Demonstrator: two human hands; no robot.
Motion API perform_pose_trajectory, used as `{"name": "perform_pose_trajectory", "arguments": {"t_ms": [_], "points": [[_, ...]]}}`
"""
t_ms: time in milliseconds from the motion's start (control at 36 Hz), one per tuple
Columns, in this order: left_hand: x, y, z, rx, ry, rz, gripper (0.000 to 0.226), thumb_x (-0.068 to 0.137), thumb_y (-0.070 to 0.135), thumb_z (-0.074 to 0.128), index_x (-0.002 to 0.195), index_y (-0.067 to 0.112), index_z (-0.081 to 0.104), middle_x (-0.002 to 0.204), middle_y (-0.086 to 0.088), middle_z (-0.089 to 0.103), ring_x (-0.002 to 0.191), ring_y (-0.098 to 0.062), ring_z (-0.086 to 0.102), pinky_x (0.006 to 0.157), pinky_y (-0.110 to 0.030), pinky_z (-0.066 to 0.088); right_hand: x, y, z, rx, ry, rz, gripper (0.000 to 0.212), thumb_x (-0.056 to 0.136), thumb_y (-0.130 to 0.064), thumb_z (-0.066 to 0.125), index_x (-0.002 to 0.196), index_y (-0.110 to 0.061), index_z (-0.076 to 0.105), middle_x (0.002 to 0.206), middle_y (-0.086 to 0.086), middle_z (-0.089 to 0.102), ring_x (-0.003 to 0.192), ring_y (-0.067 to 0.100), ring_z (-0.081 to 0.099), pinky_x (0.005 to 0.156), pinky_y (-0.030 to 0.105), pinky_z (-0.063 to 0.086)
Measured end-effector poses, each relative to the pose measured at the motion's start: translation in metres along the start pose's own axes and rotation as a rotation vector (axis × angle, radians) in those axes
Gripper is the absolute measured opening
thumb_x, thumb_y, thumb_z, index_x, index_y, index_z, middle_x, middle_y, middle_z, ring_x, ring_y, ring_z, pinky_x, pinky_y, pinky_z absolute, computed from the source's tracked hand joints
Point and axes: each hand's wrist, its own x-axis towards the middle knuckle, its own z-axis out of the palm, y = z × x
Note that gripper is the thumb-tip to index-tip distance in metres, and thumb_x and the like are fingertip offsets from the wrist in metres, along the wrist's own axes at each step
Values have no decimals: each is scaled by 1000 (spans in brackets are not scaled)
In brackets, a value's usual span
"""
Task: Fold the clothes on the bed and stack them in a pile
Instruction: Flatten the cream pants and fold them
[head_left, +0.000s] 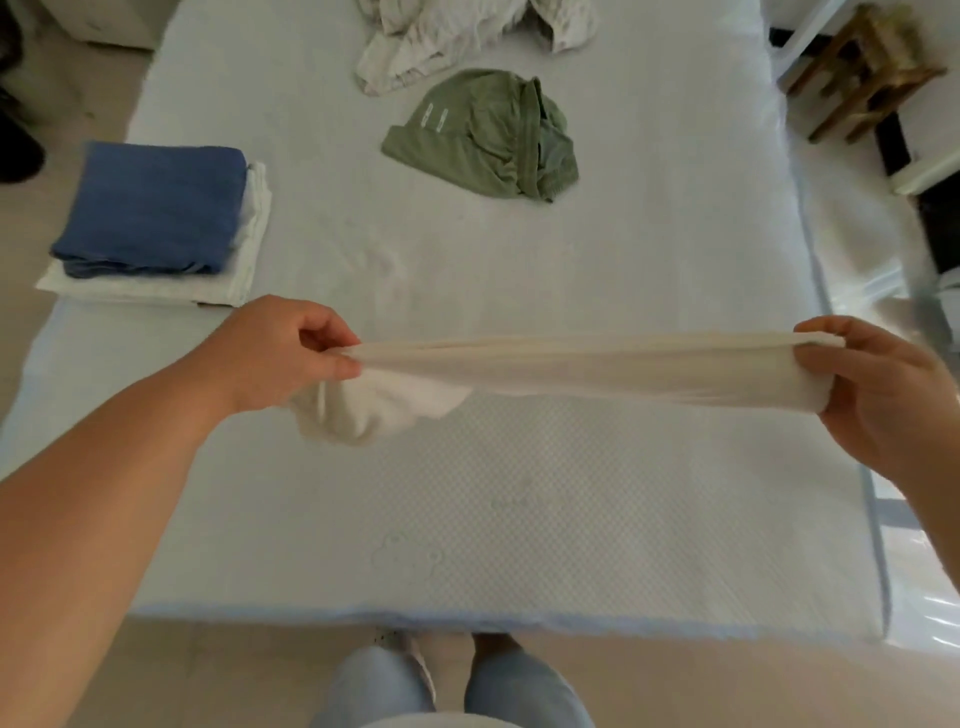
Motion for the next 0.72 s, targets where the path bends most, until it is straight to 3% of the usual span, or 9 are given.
{"name": "perform_pose_trajectory", "arguments": {"t_ms": [83, 167, 250, 333, 389, 472, 611, 722], "points": [[-30, -7, 0, -93, -93, 11, 20, 73, 15, 75, 69, 33, 69, 65, 12, 65, 58, 2, 54, 63, -22, 38, -29, 4, -9, -21, -41, 35, 29, 82, -2, 52, 71, -23, 70, 66, -8, 61, 59, 6, 59, 51, 16, 47], [-51, -14, 1, -223, -204, -30, 4, 67, 21, 70, 67, 21, 66, 60, 5, 57, 59, -3, 48, 66, -27, 35, -55, 12, -13, -39, -66, 75, 19, 76, -7, 57, 73, -22, 69, 64, -7, 61, 54, 8, 58, 47, 17, 47], [-60, -28, 10, -297, -213, -85, 11, 59, 21, 56, 64, 12, 61, 64, -1, 54, 65, -9, 47, 69, -29, 33, -70, 30, -2, -56, -76, 132, 20, 76, -6, 57, 71, -21, 69, 62, -6, 60, 53, 8, 56, 47, 15, 45], [-49, -43, 34, -320, -152, -172, 6, 68, 17, 58, 66, 11, 59, 66, -2, 50, 71, -16, 43, 65, -29, 30, -68, 59, 15, -105, -9, 175, 36, 81, 4, 53, 66, -23, 71, 61, -9, 61, 54, 4, 57, 49, 13, 45], [-29, -57, 62, -271, -89, -229, 13, 79, 7, 58, 68, 13, 60, 70, -3, 54, 75, -19, 47, 62, -28, 33, -55, 83, 25, -139, 41, 202, 35, 81, 8, 52, 67, -19, 68, 58, -13, 61, 54, 1, 58, 50, 12, 47], [8, -80, 109, -61, -43, -303, 10, 82, 9, 59, 86, 9, 68, 100, -11, 66, 97, -28, 57, 70, -28, 38, -24, 129, 33, -239, 124, 235, 29, 81, 12, 52, 74, -16, 59, 56, -12, 61, 55, 2, 57, 52, 14, 48], [63, -128, 180, 93, 91, -354, 19, 84, 17, 53, 99, 17, 64, 110, -7, 63, 102, -27, 56, 78, -29, 38, 52, 218, 31, -395, 219, 290, 25, 82, 1, 61, 75, -24, 62, 79, -2, 58, 83, 19, 53, 77, 31, 45], [106, -141, 217, 162, 247, -341, 20, 85, 20, 47, 98, 22, 62, 110, -7, 63, 103, -30, 56, 87, -34, 43, 108, 259, 27, -484, 293, 280, 22, 80, -11, 62, 72, -31, 61, 78, -9, 56, 69, 10, 50, 57, 25, 39]]}}
